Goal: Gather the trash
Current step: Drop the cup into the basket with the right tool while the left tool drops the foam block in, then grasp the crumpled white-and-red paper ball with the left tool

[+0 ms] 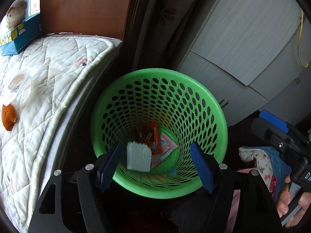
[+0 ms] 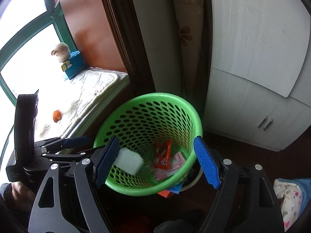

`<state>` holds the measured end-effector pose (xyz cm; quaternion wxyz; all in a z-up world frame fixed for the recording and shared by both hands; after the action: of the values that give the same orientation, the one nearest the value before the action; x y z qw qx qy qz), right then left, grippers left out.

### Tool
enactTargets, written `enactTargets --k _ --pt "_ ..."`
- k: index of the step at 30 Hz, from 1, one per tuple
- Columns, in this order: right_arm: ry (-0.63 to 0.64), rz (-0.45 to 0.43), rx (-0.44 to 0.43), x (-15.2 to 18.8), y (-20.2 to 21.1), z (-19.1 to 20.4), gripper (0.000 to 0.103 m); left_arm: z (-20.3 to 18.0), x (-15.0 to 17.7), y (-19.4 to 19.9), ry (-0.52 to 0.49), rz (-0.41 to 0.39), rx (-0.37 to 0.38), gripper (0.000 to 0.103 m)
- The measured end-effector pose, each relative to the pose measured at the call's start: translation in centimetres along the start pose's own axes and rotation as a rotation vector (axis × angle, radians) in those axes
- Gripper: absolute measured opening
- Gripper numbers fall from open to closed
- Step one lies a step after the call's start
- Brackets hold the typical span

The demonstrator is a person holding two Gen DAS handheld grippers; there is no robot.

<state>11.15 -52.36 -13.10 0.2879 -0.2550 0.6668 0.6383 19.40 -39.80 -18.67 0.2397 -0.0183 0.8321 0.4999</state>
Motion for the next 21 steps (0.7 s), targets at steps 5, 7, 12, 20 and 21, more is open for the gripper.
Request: enactTargets --k 5,7,12,20,21 --pt "0.000 -0.008 -0.021 -0.1 0.1 0.8 0.080 1.8 0.3 2.0 0.015 -0.028 -0.041 0.070" --pt "0.006 -0.012 -0.034 -0.2 0.1 1.6 0.080 2.9 0.3 3.2 0.022 -0.055 -0.072 0.070" --pt "0.036 -0.018 -0.068 -0.7 -0.1 4.1 0.080 7.1 0.6 7.5 0.051 -0.143 -0.170 0.070" --pt "0.086 -0.019 -0.132 -1.7 -0.9 8.9 0.081 15.8 1.5 13.6 0.188 -0.271 -0.336 0.070" --pt "0.095 -0.017 -0.137 -1.8 -1.0 9.6 0.081 17.0 1.7 14.4 0.209 -0.290 -0.353 0.070"
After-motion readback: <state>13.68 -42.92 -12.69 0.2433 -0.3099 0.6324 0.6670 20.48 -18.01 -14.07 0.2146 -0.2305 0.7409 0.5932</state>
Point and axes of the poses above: each gripper's, at about its wrist camera, not at the fingertips, and y roughly against the way its jaws point, z to its left, x to its underside, the point moved 9 cm from there along -y, roughly the way its jaws point, and after that the axes turned 14 degrees about y, right-handed, at the moved point
